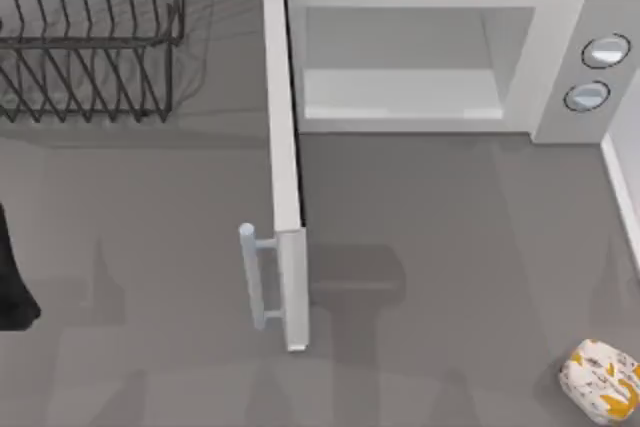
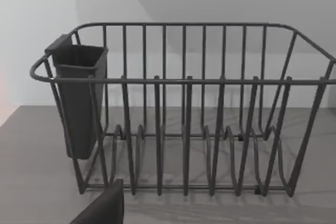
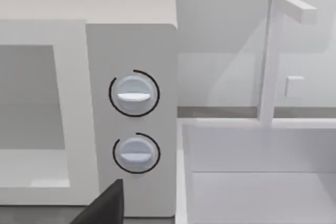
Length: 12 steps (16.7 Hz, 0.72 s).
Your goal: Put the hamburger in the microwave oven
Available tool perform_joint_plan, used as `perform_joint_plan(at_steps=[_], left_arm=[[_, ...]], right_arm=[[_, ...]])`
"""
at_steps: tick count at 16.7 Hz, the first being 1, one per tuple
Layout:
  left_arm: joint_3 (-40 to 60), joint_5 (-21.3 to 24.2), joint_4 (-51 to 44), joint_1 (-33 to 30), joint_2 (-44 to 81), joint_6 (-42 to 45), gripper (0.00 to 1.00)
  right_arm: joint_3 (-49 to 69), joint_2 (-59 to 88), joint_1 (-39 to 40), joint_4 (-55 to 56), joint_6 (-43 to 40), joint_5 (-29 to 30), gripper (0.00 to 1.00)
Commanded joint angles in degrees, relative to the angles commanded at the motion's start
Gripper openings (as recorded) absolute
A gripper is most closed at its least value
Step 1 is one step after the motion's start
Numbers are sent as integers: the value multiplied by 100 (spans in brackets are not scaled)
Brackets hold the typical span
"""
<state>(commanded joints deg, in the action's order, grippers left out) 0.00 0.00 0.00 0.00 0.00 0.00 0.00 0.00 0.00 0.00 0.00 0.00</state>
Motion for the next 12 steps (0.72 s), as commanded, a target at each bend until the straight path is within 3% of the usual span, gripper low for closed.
perform_joint_plan(at_steps=[6,12], left_arm=[[0,0,0,0,0,0,100],[0,0,0,0,0,0,100]], right_arm=[[489,626,264,-552,-234,-23,100],[2015,3341,1029,-2447,-989,-1,100]])
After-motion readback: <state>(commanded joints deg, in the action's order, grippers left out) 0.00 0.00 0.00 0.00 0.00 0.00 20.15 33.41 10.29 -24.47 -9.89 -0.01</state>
